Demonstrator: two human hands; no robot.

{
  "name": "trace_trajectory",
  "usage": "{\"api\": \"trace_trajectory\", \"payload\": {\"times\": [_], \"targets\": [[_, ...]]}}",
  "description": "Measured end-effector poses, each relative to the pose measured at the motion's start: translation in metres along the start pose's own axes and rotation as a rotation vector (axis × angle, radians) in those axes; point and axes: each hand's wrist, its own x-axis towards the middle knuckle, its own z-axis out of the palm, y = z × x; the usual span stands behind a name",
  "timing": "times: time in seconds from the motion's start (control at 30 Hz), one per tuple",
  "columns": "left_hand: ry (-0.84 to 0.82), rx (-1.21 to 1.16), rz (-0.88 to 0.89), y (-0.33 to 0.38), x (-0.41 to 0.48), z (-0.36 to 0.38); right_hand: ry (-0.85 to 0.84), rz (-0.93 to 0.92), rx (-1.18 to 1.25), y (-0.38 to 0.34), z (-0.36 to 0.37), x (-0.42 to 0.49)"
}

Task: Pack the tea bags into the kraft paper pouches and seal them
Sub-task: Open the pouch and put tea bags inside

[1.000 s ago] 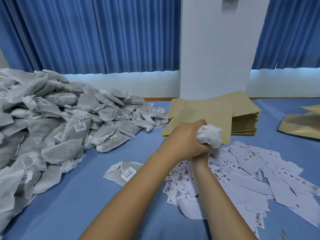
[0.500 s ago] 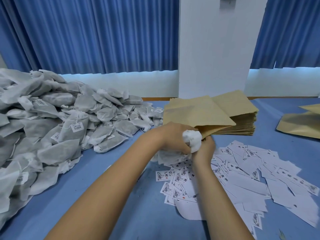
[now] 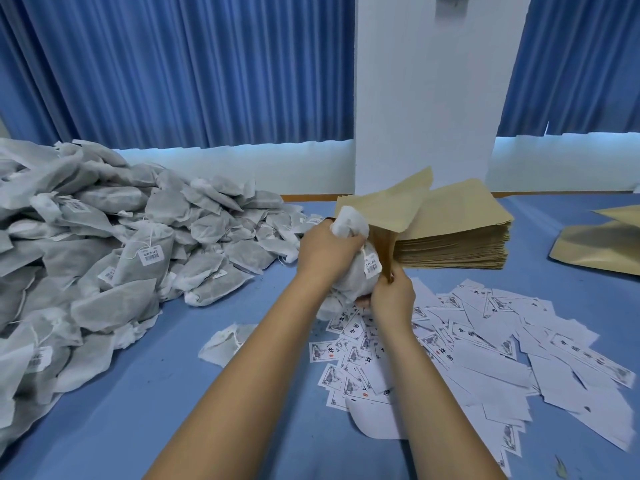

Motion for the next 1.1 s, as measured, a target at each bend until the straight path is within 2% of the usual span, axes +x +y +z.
{"api": "trace_trajectory", "payload": {"times": [0.1, 0.13, 0.23, 0.3, 0.37, 0.5, 0.67, 0.77, 0.83, 0.9, 1.0, 1.1], "targets": [[-0.086, -0.129, 0.035, 0.007, -0.007, 0.003, 0.039, -0.003, -0.014, -0.002, -0.001, 0.001], [-0.138, -0.104, 0.052, 0.007, -0.009, 0.004, 0.045, 0.004, -0.005, -0.002, -0.002, 0.002], [-0.301, 0.259, 0.087, 0.005, -0.008, 0.006, -0.006, 0.023, 0.054, -0.003, -0.002, 0.000], [-0.277, 0.428, 0.097, 0.002, -0.002, 0.007, -0.038, 0.045, 0.064, -0.003, 0.001, -0.003], [-0.185, 0.436, 0.068, 0.001, 0.005, 0.006, -0.057, 0.080, 0.127, -0.005, 0.003, -0.005], [-0.124, 0.275, 0.005, 0.006, 0.025, 0.000, -0.127, 0.235, 0.273, -0.004, 0.008, -0.008], [0.042, -0.198, -0.148, 0.013, 0.034, 0.001, -0.174, 0.156, 0.045, -0.002, 0.015, -0.015], [0.165, -0.564, -0.270, 0.006, 0.028, 0.010, -0.177, 0.199, 0.074, -0.003, 0.015, -0.012], [0.210, -0.637, -0.268, -0.006, 0.025, 0.017, -0.168, 0.262, 0.165, -0.001, 0.015, -0.009], [0.153, -0.423, -0.126, -0.015, 0.027, 0.024, -0.167, 0.336, 0.298, -0.001, 0.017, -0.009], [-0.179, 0.044, 0.002, -0.016, 0.029, 0.028, -0.141, 0.407, 0.457, -0.006, 0.016, -0.009], [-0.336, 0.243, 0.062, -0.011, 0.015, 0.027, -0.141, 0.434, 0.660, -0.008, 0.012, -0.004]]}}
